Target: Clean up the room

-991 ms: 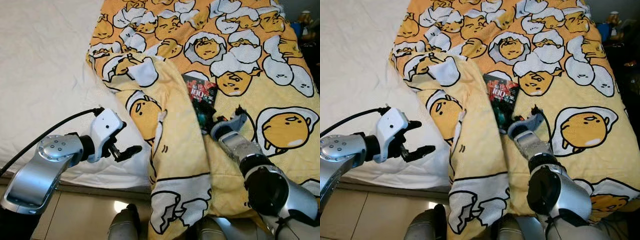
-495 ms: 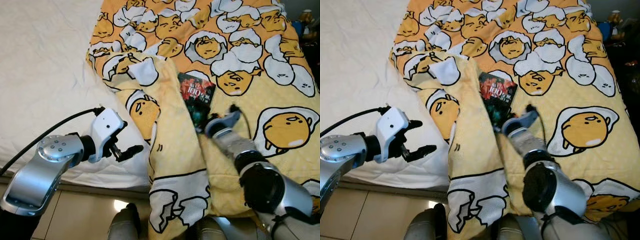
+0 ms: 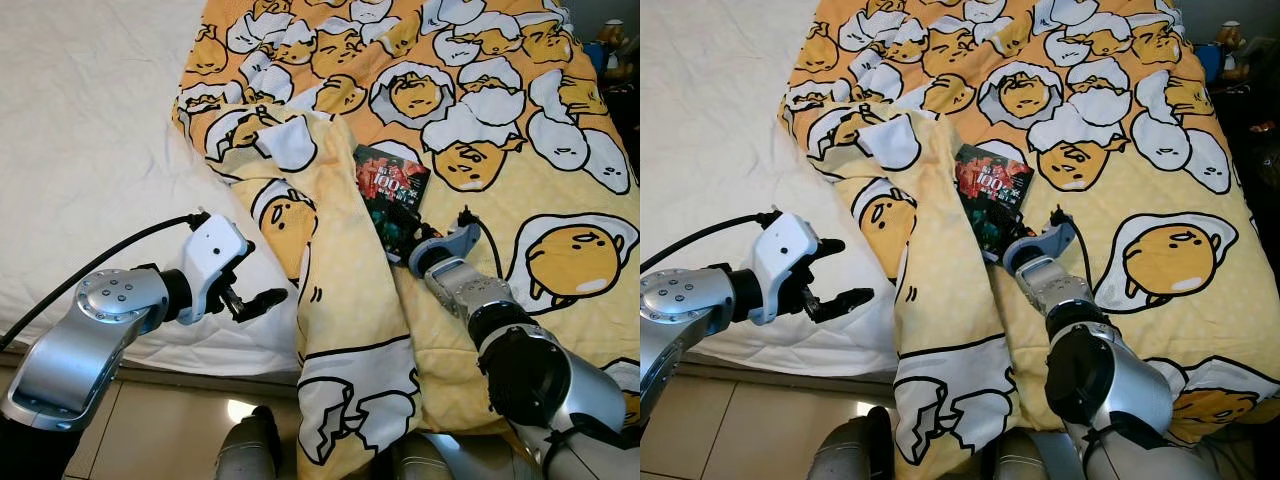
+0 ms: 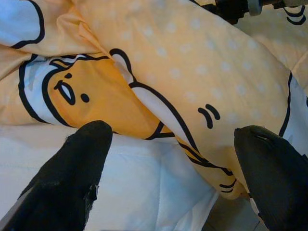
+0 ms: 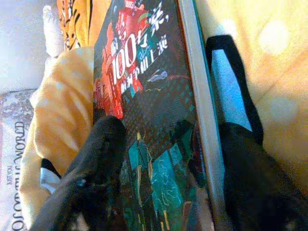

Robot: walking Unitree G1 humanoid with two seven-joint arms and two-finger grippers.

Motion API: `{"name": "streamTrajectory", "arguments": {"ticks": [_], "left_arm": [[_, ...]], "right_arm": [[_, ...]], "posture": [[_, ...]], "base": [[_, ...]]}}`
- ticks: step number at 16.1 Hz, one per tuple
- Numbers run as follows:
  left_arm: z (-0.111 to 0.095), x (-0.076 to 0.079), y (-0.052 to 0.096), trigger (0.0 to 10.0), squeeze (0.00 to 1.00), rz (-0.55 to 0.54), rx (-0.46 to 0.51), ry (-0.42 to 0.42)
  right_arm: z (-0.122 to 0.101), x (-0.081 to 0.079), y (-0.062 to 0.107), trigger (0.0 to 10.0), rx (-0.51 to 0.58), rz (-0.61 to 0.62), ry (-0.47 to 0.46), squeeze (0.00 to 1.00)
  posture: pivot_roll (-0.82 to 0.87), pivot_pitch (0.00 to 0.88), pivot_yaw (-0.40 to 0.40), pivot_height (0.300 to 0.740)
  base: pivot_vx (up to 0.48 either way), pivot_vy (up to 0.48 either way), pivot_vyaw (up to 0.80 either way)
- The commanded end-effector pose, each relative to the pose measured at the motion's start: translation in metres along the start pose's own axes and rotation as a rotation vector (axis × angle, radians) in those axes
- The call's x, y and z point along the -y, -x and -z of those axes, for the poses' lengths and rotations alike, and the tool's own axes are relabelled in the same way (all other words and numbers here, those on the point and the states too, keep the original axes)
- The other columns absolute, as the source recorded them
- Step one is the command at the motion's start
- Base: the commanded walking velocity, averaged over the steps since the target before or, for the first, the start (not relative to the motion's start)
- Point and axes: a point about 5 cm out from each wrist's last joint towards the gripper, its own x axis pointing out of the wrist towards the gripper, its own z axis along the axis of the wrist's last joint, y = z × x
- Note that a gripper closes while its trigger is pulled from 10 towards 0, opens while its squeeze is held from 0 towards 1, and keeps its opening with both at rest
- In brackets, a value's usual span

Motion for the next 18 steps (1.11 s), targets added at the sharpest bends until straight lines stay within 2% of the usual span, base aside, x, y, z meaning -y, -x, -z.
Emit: {"name": "streamTrajectory", "arguments": {"ticks": [1, 8, 11, 16, 18], "left_arm": [[0.001, 0.003, -0.001, 10.0, 0.65, 0.006, 0.001, 0.000], [0.003, 0.004, 0.000, 10.0, 0.65, -0.003, 0.001, 0.004], [0.002, 0.004, -0.003, 10.0, 0.65, 0.000, 0.007, 0.002], [0.003, 0.007, -0.010, 10.0, 0.65, 0.008, 0.025, 0.014], [0.005, 0.009, -0.011, 10.0, 0.65, 0.004, 0.031, 0.020]], "right_arm": [[0.006, 0.001, 0.000, 0.0, -0.026, 0.002, 0.025, 0.00], [0.009, -0.007, -0.003, 0.0, -0.016, -0.046, 0.018, 0.00], [0.008, -0.006, -0.003, 0.0, -0.006, -0.022, 0.011, 0.00], [0.007, -0.004, -0.002, 0.0, -0.007, -0.048, 0.044, 0.00], [0.005, -0.003, -0.001, 0.0, -0.003, -0.055, 0.087, 0.00]], "posture": [[0.18, 0.250, 0.018, 0.740], [0.18, 0.226, 0.018, 0.740], [0.17, 0.203, 0.029, 0.740], [0.14, 0.165, 0.047, 0.740], [0.12, 0.146, 0.054, 0.740]], "base": [[0.000, 0.000, 0.00], [0.000, 0.000, 0.00], [0.000, 0.000, 0.00], [0.000, 0.000, 0.00], [0.000, 0.000, 0.00]]}}
